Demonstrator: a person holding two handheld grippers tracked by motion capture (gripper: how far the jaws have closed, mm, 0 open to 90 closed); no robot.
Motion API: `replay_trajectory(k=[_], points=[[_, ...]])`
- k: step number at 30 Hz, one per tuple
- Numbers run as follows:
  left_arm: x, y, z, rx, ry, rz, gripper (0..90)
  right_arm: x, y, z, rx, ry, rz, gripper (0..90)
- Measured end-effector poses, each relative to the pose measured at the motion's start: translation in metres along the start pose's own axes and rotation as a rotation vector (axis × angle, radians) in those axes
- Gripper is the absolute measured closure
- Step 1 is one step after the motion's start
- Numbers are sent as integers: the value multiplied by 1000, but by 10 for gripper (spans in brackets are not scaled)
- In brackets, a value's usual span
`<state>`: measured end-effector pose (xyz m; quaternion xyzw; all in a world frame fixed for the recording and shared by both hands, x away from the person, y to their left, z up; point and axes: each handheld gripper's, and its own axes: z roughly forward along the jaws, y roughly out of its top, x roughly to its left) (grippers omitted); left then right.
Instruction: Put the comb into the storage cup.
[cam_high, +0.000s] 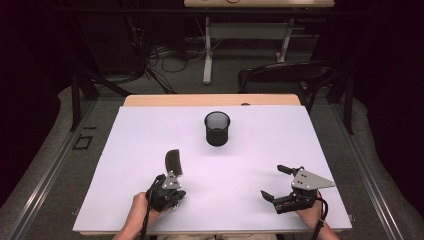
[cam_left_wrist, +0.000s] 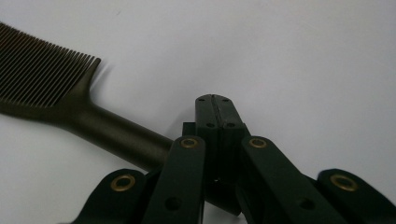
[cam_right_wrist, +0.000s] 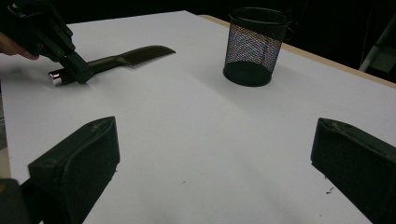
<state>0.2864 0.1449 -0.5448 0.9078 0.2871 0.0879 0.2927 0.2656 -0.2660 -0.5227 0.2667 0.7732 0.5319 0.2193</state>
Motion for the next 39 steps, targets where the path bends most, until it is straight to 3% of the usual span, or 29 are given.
replay_trajectory(k=[39], points=[[16,-6,-7,42,90,13,900,0,0,1,-3,3,0,9]])
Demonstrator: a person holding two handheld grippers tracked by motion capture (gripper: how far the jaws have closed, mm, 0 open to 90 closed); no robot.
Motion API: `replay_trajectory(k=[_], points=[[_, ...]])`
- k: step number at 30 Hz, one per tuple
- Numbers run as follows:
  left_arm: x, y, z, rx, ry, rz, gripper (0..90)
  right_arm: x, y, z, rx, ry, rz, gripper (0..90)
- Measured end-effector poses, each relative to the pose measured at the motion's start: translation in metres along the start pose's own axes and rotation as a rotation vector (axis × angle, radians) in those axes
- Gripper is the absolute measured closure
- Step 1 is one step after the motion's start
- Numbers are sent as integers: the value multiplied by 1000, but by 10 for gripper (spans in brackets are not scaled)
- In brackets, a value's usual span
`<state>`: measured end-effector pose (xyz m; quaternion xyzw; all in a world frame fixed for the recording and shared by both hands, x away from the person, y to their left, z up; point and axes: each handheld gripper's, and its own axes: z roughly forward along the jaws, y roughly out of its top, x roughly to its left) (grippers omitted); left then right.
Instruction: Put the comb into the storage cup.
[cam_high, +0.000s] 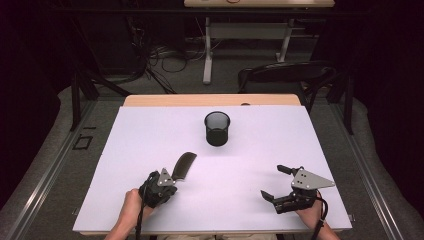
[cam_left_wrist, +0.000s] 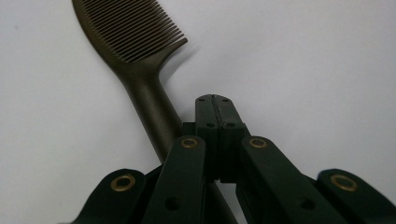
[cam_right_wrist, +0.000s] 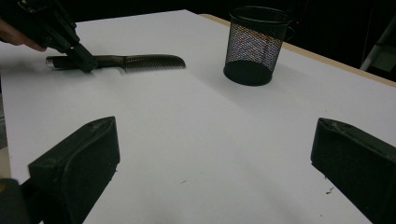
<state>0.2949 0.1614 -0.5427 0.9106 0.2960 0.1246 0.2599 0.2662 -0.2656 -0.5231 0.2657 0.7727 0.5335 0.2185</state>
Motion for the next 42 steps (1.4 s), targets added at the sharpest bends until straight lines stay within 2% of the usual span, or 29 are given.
replay_trajectory(k=[9,12,16,20,22,24,25,30,36,42], points=[[6,-2,-1,5,20,-7,900,-1,0,0,5,2,4,10],[7,-2,-2,-5,13,-18,900,0,0,0,0,0,2,9],[5,-1,-5,-23,2,-9,893,0,0,0,3,0,-1,9],[5,1,-11,-46,-23,-18,794,0,0,0,2,0,2,10],[5,2,-14,-56,-25,-25,714,0,0,0,5,0,1,10],[5,3,-19,-70,-18,-36,654,0,0,0,3,-1,0,10],[6,4,-21,-69,-9,-44,591,0,0,0,3,-1,-1,10],[12,5,-27,-71,17,-69,404,0,0,0,11,-2,2,10],[14,9,-29,-40,45,-80,241,0,0,1,14,-6,0,9],[14,16,-29,-5,56,-87,165,0,-1,2,19,-10,7,9]])
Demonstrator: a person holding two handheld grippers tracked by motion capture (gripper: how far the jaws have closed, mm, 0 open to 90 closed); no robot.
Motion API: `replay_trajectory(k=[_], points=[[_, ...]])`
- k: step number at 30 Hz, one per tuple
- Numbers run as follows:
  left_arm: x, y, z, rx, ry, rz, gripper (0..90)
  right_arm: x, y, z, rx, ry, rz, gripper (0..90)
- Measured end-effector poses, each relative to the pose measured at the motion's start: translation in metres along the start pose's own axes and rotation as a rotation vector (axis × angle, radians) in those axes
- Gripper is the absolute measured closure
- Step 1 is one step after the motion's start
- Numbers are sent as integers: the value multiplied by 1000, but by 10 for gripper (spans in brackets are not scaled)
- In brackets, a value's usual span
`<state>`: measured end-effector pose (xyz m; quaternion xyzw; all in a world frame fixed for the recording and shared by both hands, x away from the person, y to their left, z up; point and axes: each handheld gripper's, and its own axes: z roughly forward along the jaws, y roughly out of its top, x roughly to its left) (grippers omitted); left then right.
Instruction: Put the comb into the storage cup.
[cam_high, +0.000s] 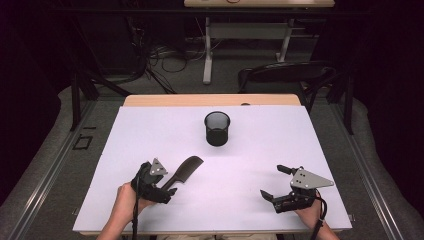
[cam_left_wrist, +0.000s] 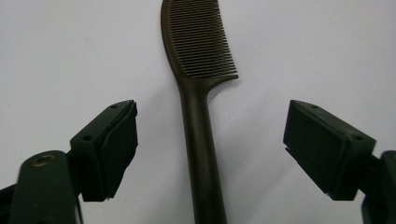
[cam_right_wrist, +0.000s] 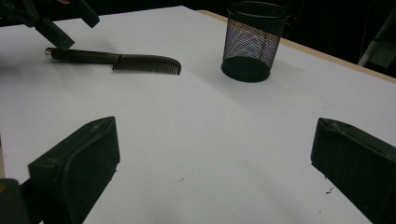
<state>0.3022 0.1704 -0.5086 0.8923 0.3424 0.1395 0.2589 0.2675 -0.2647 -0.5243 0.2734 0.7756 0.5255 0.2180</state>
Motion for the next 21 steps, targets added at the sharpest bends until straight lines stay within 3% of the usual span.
replay_trajectory(k=[14,21], points=[[3,11,0,59,9,-14,48,-1,-1,1,9,-6,8,8],[6,17,4,126,-6,-34,0,-1,-1,1,13,-6,10,8]])
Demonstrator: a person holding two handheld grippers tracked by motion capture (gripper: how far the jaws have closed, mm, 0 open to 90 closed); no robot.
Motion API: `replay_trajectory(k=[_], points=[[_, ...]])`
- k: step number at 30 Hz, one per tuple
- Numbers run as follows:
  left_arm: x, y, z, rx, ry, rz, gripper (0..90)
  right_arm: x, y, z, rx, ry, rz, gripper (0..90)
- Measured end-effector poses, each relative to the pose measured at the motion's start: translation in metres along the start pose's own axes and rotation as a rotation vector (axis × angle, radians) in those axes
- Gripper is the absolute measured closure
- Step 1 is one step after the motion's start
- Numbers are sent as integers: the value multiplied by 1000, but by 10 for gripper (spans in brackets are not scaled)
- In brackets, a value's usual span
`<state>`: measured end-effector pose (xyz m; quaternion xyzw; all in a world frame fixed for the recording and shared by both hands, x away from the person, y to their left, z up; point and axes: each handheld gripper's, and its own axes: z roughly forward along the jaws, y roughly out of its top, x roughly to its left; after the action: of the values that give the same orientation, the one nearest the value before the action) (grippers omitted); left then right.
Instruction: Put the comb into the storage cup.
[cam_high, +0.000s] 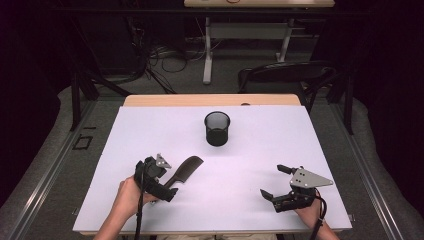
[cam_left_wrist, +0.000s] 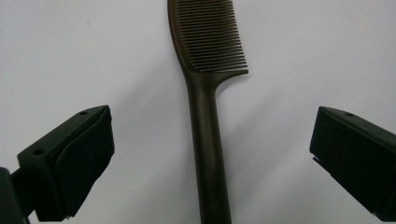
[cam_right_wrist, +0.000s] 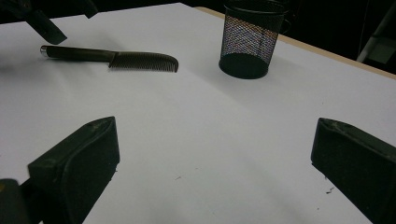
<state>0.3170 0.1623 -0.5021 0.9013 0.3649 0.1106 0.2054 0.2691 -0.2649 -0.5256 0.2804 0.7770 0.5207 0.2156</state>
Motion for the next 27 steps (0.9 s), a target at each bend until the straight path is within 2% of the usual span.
replay_trajectory(k=[12,25,27], points=[[2,13,3,56,13,-19,0,0,-1,1,1,3,2,8],[4,18,14,128,16,-29,5,0,-1,2,14,10,9,8],[4,18,15,130,14,-27,60,-1,-1,2,17,10,8,8]])
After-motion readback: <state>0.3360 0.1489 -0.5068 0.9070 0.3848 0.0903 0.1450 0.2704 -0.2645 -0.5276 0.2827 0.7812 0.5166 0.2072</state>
